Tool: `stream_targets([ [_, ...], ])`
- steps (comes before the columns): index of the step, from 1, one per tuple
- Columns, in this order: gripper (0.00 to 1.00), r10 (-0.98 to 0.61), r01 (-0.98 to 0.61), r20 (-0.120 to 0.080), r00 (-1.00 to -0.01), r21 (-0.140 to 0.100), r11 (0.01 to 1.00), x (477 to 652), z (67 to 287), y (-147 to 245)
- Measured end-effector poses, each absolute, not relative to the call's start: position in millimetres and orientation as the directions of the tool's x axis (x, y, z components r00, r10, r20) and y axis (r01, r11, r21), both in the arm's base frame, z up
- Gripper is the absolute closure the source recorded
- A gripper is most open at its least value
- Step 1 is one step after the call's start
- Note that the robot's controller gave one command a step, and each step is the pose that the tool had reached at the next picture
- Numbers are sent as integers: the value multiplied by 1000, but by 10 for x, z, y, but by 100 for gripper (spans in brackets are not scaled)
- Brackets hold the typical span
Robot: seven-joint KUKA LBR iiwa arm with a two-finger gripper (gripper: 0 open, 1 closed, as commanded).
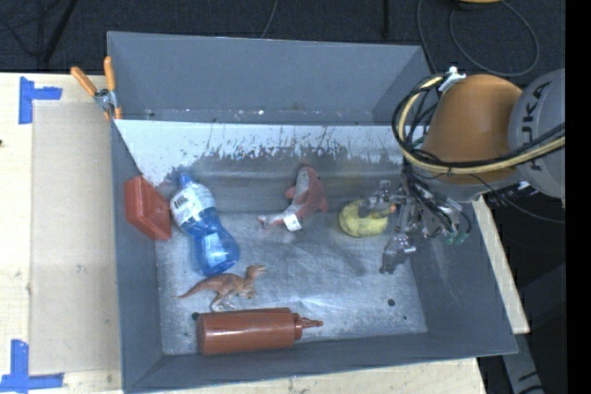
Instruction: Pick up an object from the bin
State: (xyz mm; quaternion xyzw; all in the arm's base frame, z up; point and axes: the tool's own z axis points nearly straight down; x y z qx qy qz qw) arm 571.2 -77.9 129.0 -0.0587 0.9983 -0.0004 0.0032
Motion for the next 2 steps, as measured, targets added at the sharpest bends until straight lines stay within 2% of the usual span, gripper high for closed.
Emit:
stream_targets([
  [1, 0, -135, -135, -1, -991, 0, 991, 6225, 1125, -790],
  [2, 0, 209, 209, 0, -978, 1, 978, 6113, 1054, -967],
])
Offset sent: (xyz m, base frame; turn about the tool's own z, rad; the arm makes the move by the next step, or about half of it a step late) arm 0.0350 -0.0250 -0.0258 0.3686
